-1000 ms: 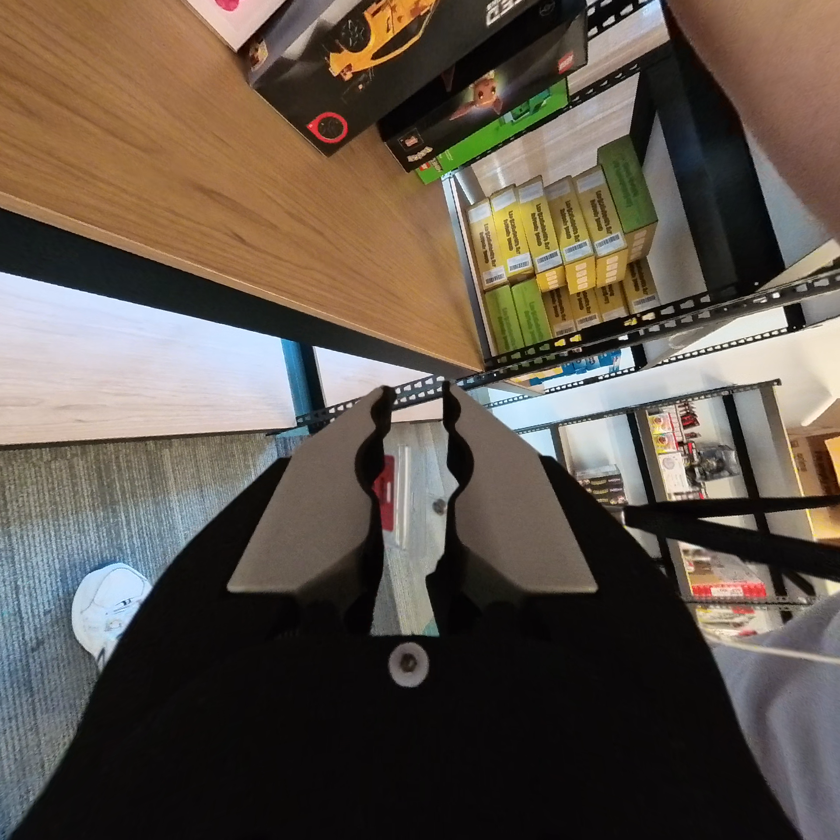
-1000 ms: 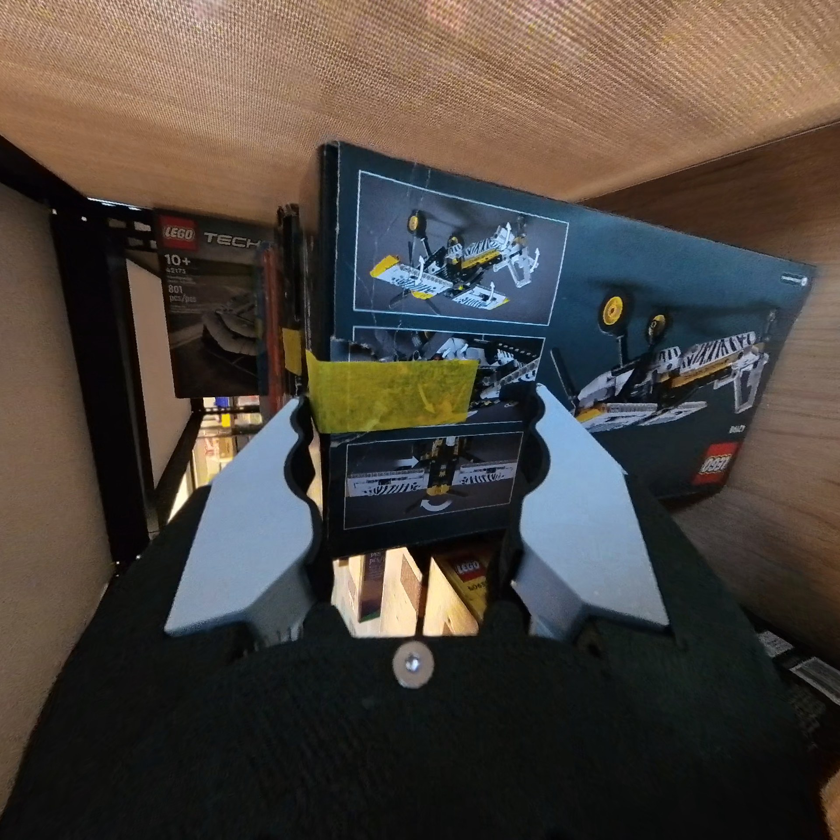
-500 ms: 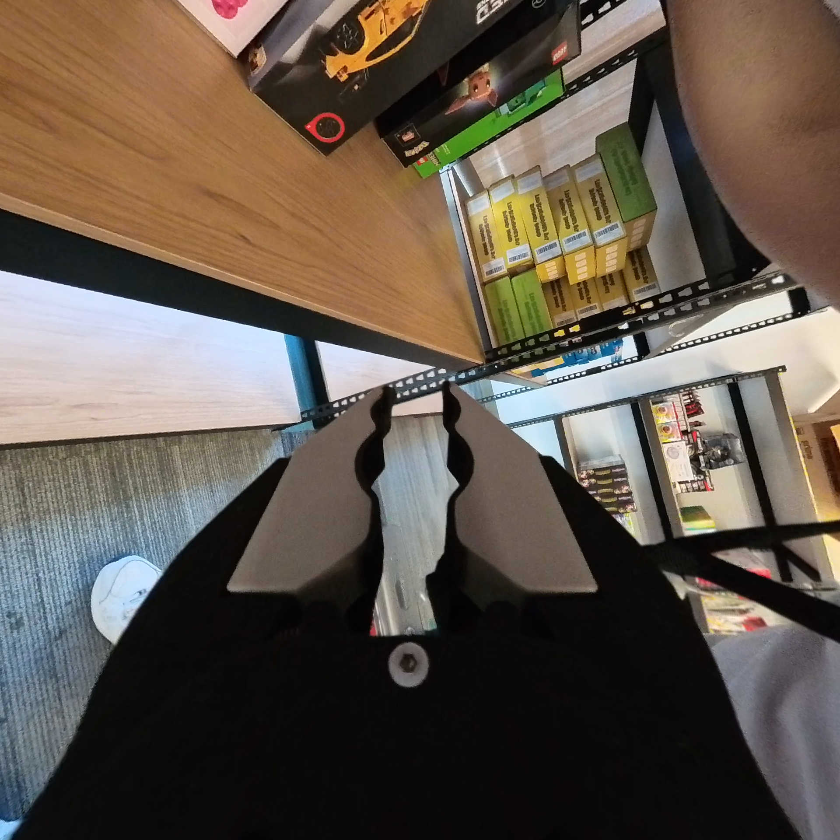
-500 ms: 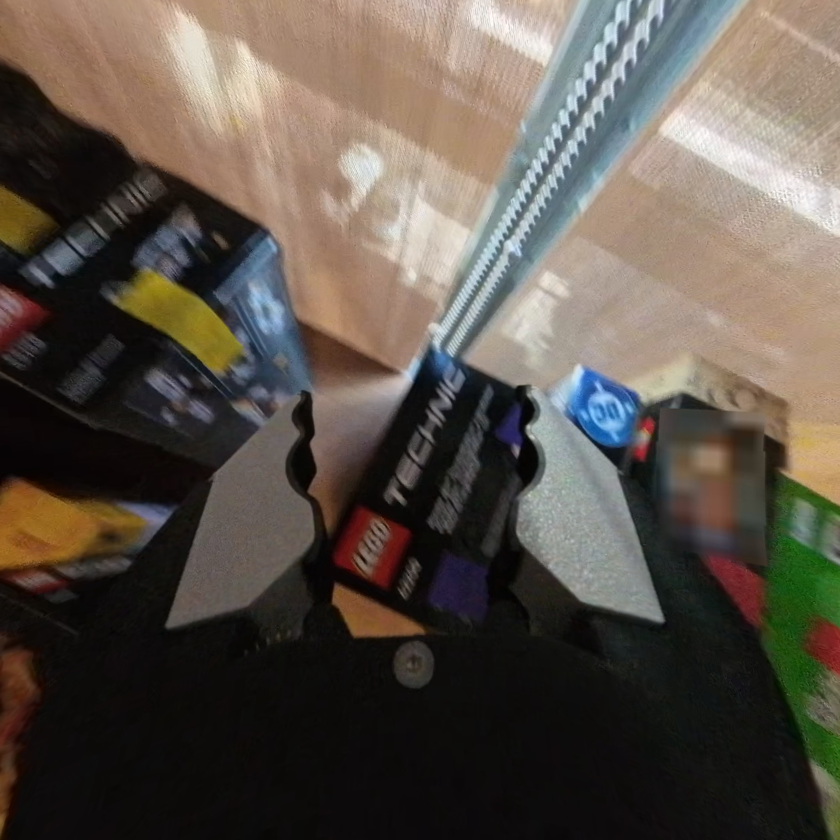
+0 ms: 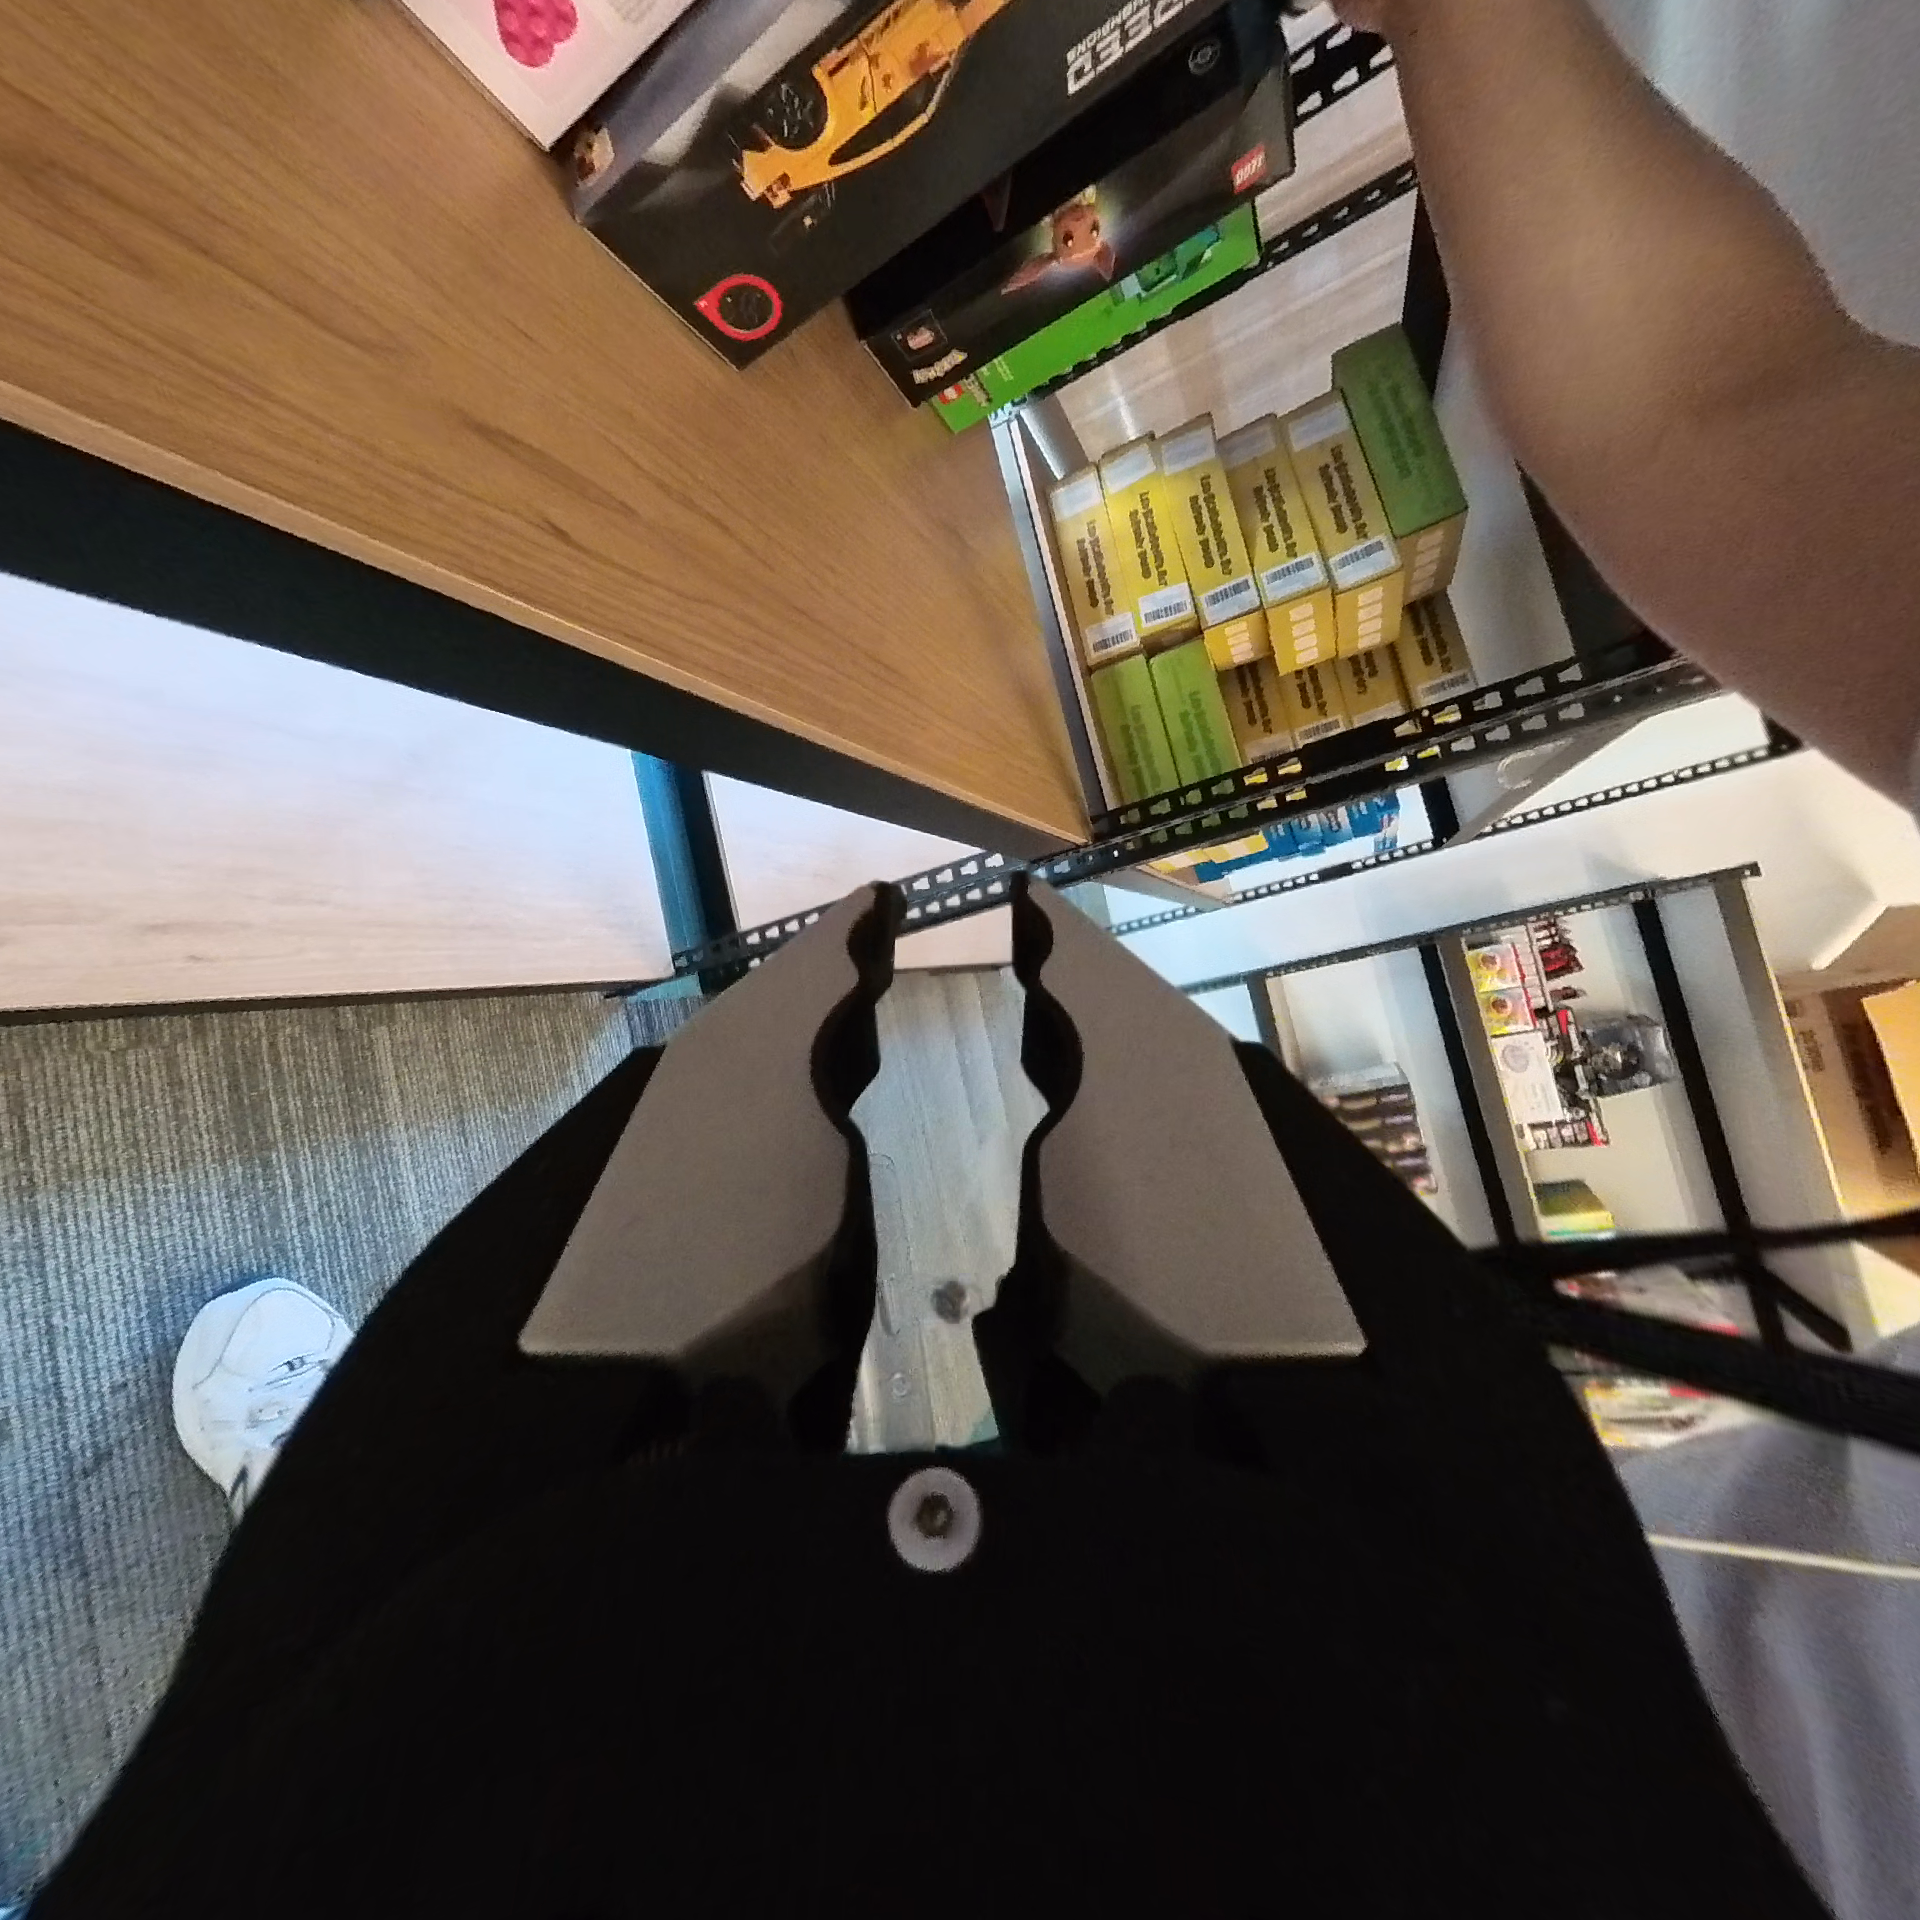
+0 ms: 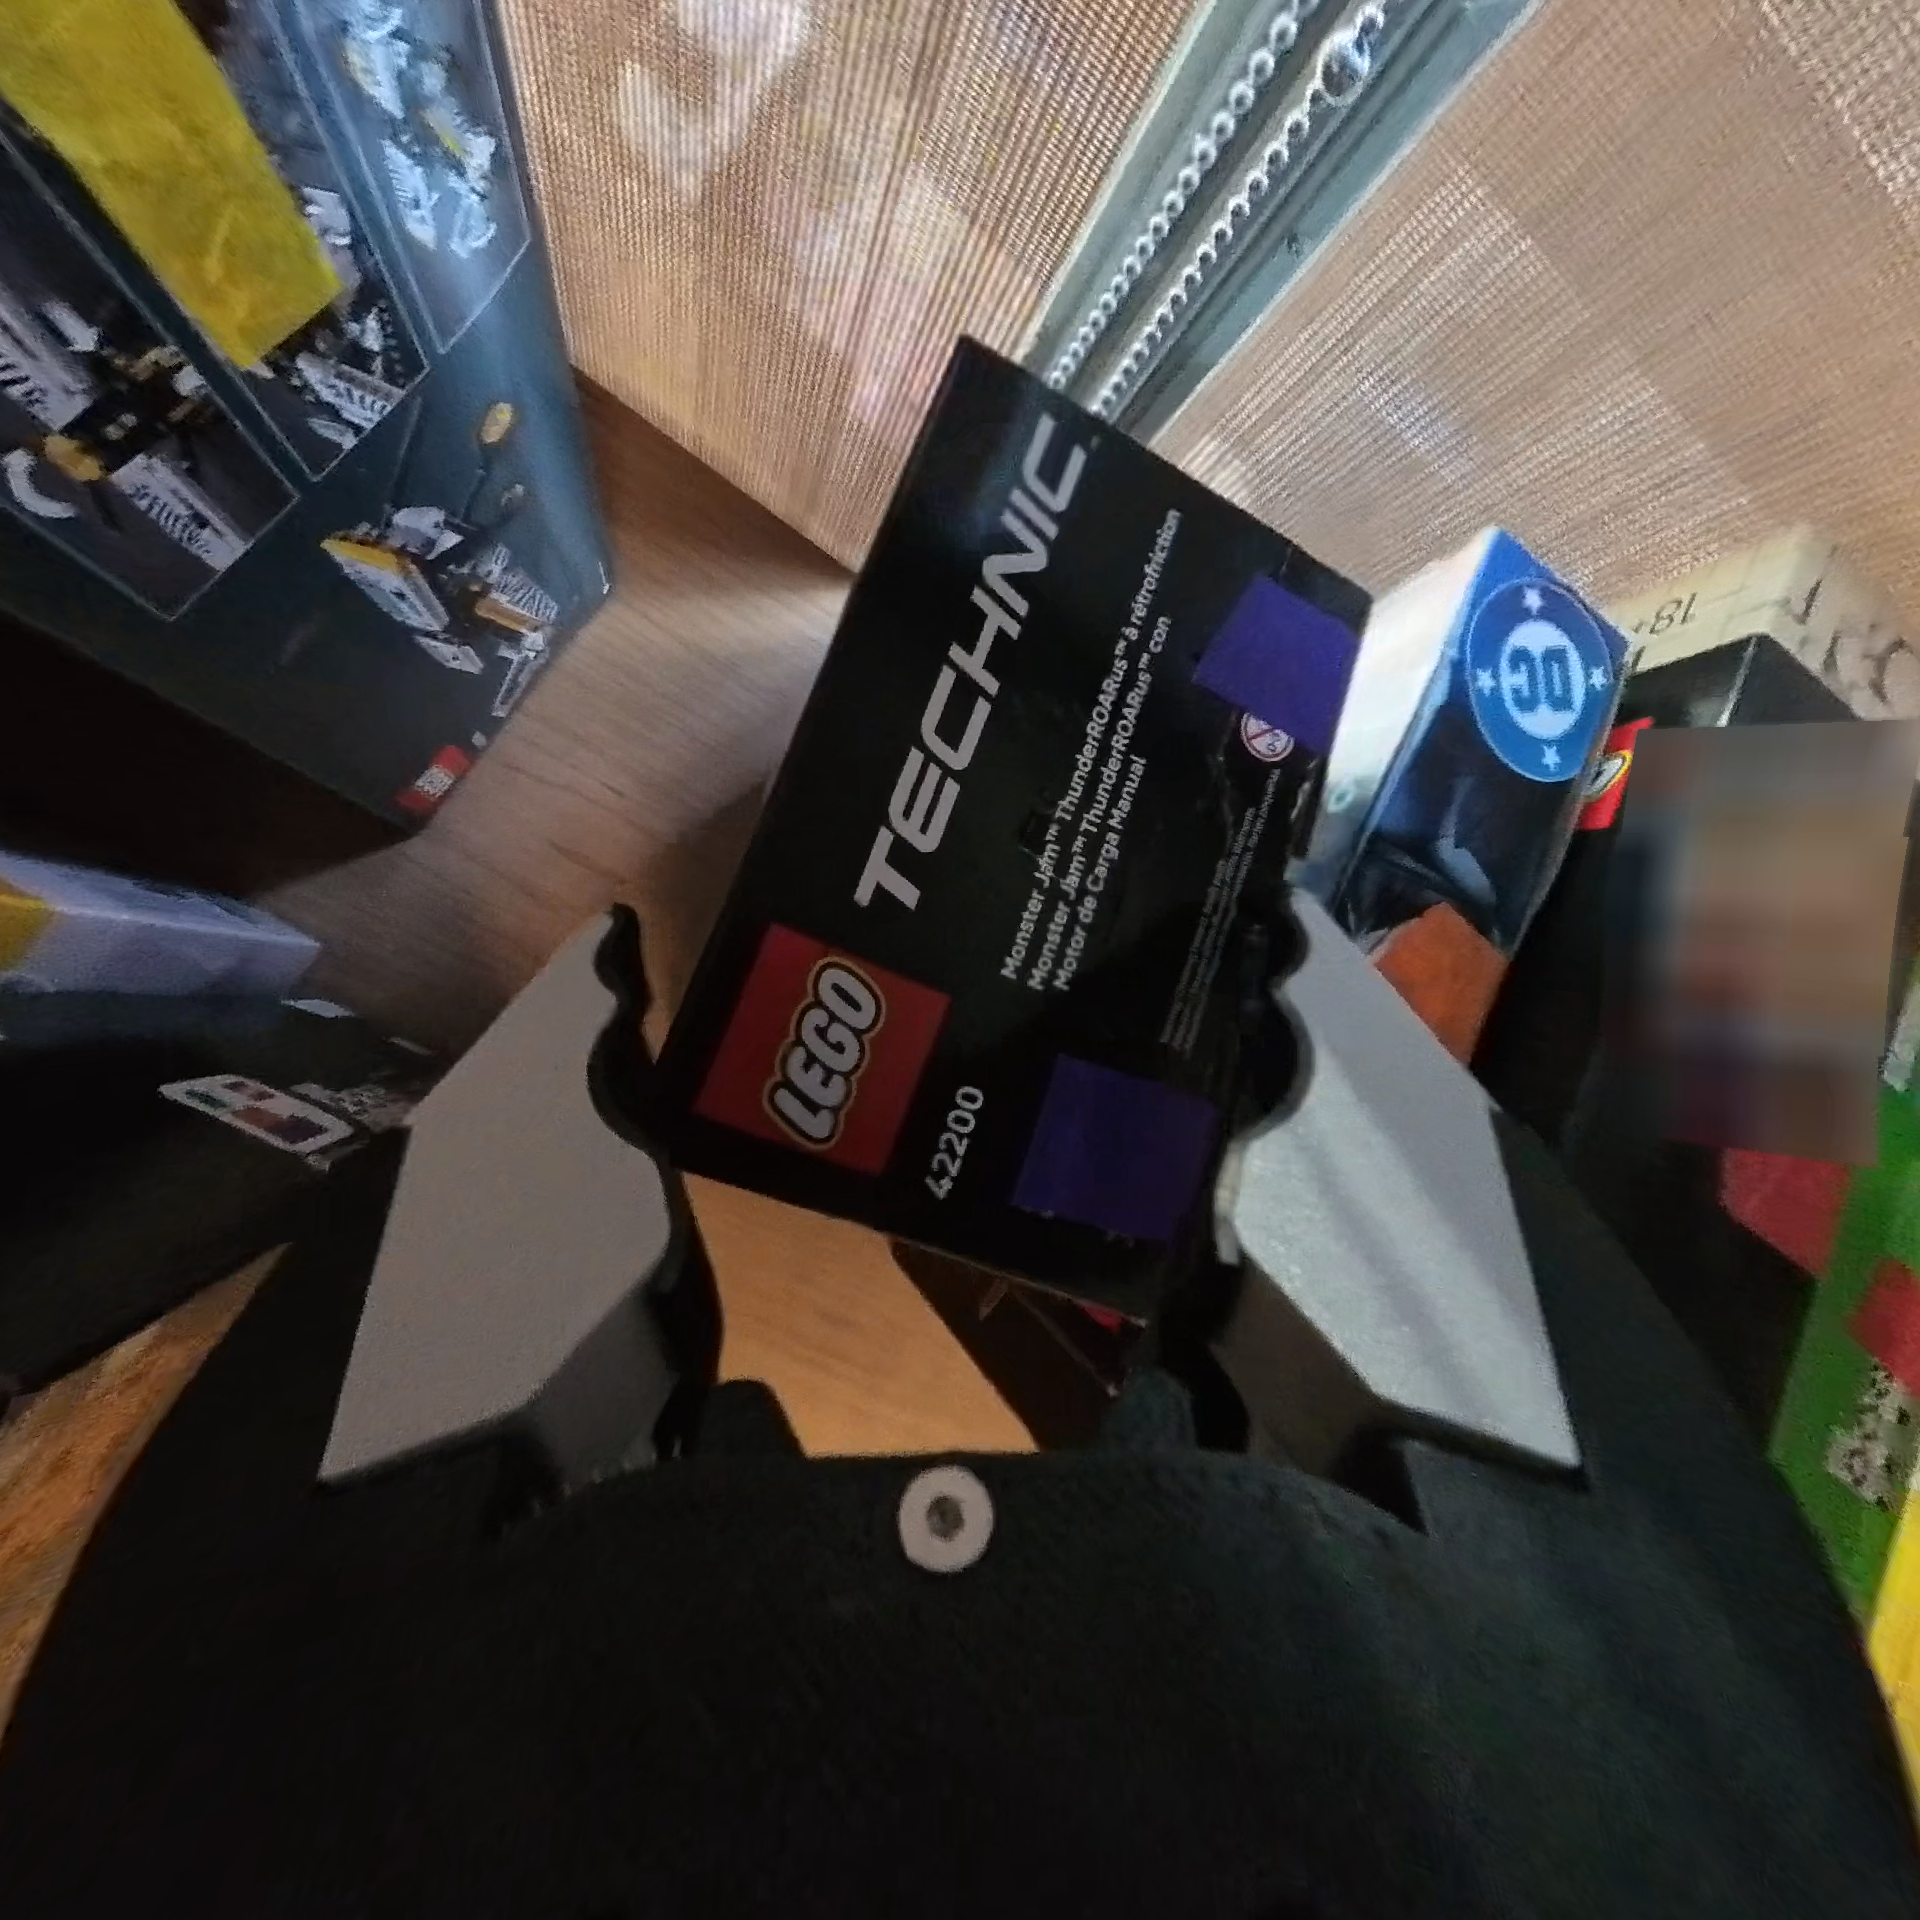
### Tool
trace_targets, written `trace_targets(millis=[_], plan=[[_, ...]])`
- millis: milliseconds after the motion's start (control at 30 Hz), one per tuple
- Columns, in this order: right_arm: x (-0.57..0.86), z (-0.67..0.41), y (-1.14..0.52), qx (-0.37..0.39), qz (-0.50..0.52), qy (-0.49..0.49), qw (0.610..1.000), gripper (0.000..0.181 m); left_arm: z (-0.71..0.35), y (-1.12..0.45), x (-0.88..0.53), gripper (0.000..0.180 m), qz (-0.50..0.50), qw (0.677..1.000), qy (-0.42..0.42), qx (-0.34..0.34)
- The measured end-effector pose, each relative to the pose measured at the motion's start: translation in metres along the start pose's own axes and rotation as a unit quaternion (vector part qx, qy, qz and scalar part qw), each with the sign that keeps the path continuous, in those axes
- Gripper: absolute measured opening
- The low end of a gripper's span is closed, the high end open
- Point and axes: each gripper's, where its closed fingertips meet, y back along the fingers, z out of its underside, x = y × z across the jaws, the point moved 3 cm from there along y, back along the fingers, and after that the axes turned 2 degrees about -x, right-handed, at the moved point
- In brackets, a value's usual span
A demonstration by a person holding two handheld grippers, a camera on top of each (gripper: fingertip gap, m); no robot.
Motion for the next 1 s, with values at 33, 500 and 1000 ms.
trace_targets(millis=[33, 500, 1000], plan=[[-0.001, -0.002, 0.001, 0.005, 0.004, 0.006, 1.000, 0.112, 0.000, 0.002, 0.000, 0.020, -0.001, 1.000, 0.001, 0.003], [-0.059, -0.055, 0.011, 0.102, -0.096, -0.058, 0.988, 0.102, 0.002, 0.007, 0.001, 0.020, -0.008, 1.000, -0.001, -0.002], [-0.010, 0.009, 0.020, -0.005, -0.063, 0.241, 0.969, 0.078, 0.008, 0.000, -0.002, 0.020, -0.013, 1.000, 0.004, -0.020]])
